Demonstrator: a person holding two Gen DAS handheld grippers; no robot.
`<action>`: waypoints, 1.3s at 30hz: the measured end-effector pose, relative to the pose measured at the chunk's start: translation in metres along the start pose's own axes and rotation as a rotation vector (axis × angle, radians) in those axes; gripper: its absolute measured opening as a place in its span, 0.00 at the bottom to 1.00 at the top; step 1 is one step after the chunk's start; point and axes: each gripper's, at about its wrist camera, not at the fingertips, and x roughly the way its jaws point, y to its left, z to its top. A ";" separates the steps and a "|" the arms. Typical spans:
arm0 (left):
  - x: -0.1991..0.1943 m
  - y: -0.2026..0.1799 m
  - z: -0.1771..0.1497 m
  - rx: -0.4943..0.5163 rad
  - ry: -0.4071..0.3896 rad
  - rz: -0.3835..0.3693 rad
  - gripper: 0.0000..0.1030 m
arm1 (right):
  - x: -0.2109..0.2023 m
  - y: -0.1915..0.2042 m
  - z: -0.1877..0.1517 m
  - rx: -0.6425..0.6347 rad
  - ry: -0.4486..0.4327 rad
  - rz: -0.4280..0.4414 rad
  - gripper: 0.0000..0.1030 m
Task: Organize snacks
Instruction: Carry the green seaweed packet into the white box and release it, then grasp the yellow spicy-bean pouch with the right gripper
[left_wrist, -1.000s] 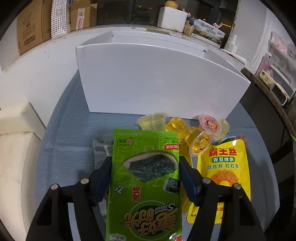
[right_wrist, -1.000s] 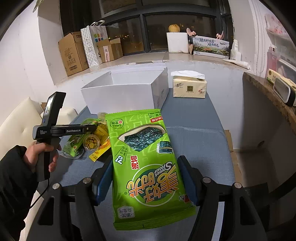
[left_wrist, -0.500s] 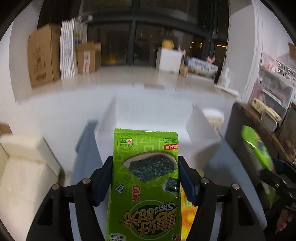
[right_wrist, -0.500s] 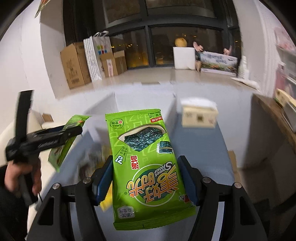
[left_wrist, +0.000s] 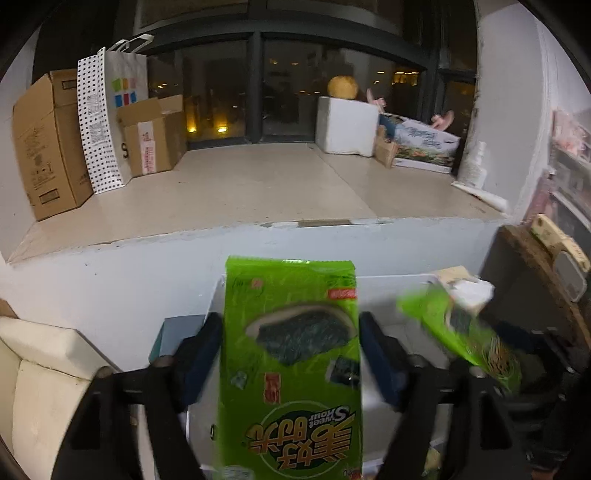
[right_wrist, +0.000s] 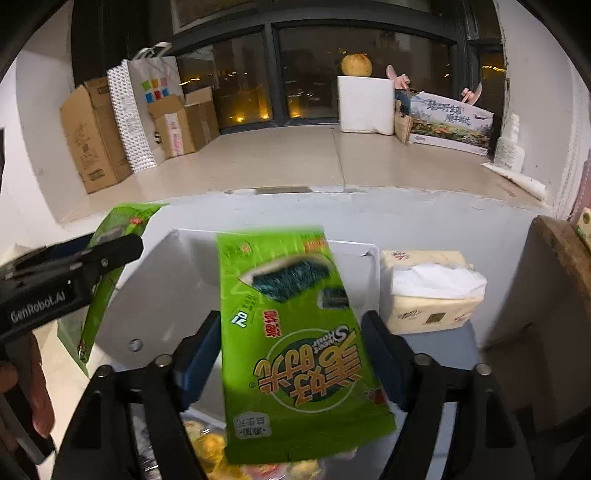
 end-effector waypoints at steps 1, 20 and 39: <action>0.003 -0.001 0.000 0.004 0.000 0.005 0.99 | -0.001 -0.002 -0.001 -0.007 -0.017 -0.019 0.95; -0.108 -0.031 -0.114 0.053 -0.127 -0.059 1.00 | -0.104 -0.029 -0.121 -0.101 -0.051 0.063 1.00; -0.184 -0.009 -0.267 -0.085 -0.018 0.031 1.00 | -0.020 0.014 -0.197 0.146 0.236 0.157 0.66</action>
